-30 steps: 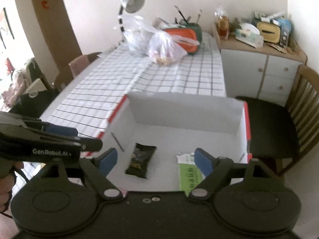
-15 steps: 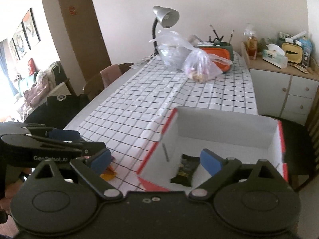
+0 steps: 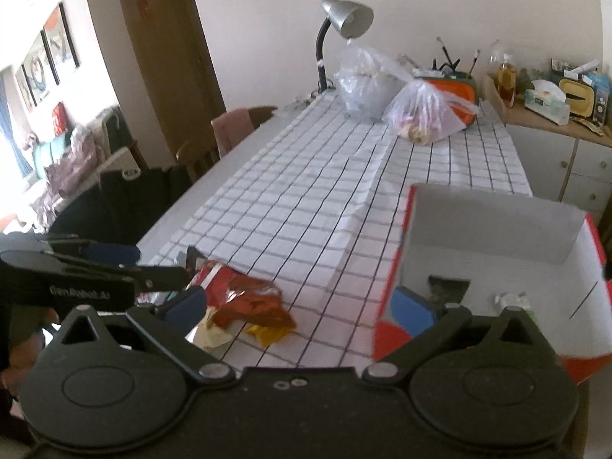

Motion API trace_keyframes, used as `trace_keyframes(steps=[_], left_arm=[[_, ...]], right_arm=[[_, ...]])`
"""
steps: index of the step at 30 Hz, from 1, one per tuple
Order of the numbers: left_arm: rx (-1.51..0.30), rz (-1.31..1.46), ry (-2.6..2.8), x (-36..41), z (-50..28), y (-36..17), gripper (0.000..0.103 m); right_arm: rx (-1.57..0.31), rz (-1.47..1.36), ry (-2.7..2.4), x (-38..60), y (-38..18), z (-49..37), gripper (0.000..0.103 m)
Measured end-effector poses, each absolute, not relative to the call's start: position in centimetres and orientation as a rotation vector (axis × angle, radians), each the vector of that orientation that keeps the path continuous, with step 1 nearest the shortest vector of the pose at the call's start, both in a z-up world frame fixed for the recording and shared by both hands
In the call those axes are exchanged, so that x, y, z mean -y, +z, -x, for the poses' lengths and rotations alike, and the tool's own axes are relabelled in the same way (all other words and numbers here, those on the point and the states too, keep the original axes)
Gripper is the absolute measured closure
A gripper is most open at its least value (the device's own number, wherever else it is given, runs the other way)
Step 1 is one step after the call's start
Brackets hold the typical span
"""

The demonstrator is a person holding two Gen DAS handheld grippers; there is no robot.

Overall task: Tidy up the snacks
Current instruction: 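Move both tools back over the remaining snack pile, then grasp the white milk biscuit packet with the left tool while the right tool grasps the cream bag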

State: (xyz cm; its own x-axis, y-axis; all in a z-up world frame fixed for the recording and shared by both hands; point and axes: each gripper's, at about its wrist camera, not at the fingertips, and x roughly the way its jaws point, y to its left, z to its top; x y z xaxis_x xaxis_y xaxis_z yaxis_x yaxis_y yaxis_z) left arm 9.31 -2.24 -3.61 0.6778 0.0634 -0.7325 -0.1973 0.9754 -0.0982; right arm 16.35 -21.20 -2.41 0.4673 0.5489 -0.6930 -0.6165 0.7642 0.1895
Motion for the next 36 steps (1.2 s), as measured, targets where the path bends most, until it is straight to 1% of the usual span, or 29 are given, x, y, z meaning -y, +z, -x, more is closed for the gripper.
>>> trace_keyframes(steps=[8,16,24,30,36], left_arm=[[-0.879,0.172,0.197,-5.5,-7.3,-7.1,0.026],[-0.938,0.13,0.191,-9.8,-6.5,-10.4,0.026],[-1.005,0.1,0.188,-12.3,-6.8,-14.0,0.026],[-0.994,0.001,0.181,-12.4,-7.2,-15.5,0.026],[-0.969,-0.054,0.181,-12.2,-7.5,-16.4,0.026]], right_arm=[[-0.854,0.141,0.705,15.8,-5.1,-13.7,0.0],[-0.931,0.211,0.722,10.5,-8.6,-12.7,0.0],[-1.055,0.156,0.646,7.4,-12.1,-13.7,0.001],[-1.147,0.109,0.564,6.5,-14.3,-14.4,0.002],[-1.212,0.043,0.494,5.8,-15.6,-14.9,0.01]])
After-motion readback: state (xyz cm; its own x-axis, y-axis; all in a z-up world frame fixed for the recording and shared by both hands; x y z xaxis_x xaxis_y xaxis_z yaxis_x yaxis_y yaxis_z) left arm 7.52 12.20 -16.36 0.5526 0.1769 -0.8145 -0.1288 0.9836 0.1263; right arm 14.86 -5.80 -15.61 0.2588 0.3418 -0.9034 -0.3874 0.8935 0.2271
